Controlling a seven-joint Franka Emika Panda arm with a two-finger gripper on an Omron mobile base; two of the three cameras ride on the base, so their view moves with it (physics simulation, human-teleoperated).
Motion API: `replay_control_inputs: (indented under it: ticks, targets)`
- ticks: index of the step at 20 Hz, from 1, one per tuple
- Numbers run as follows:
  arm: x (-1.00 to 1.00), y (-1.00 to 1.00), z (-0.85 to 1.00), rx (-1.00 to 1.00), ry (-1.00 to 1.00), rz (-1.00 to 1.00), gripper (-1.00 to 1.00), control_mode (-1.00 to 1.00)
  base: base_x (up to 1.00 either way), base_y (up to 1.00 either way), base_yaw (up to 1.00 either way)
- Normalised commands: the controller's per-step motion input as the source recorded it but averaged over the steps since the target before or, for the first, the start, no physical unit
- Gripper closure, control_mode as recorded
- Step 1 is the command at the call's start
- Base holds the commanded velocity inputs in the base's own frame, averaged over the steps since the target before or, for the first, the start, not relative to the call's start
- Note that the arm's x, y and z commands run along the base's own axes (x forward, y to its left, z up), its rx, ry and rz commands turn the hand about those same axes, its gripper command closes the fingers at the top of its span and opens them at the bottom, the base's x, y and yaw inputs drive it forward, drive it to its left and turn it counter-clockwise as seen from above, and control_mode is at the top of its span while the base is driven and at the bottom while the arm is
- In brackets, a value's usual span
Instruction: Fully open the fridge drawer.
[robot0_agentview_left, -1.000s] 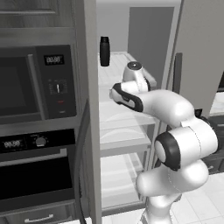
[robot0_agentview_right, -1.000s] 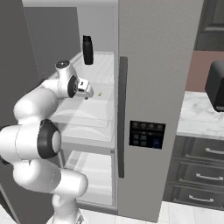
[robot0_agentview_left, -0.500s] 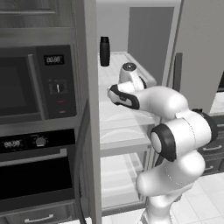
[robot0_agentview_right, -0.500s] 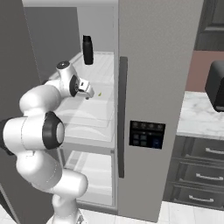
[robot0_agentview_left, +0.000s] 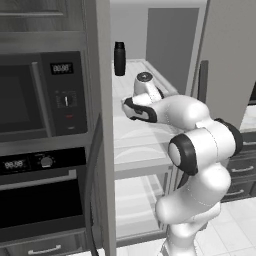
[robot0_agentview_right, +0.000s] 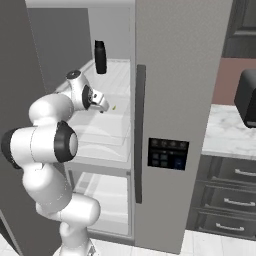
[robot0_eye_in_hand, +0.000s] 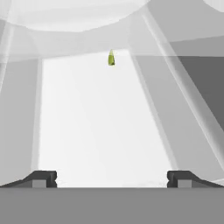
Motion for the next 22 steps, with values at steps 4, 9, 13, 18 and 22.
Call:
replay_control_inputs:
  ticks: [4,9,13,18,22]
  targets:
    - [0.26,0.00,-0.22,0.00,0.00,-0.06,-1.00,-1.00,0.00,0.00,0.00]
    - [0.06,0.00,-0.27,0.00,0.05,-0.06,-1.00,-1.00,0.00,0.00,0.00]
    - [-0.51,-0.20,-0.32,0.00,0.25,-0.10,-1.00,-1.00,0.00,0.00,0.00]
    - [-0.84,-0.36,-0.29,-0.01,0.37,-0.11,-1.00,-1.00,0.00,0.00,0.00]
    - [-0.99,-0.42,-0.25,-0.04,0.42,-0.11,-1.00,-1.00,0.00,0.00,0.00]
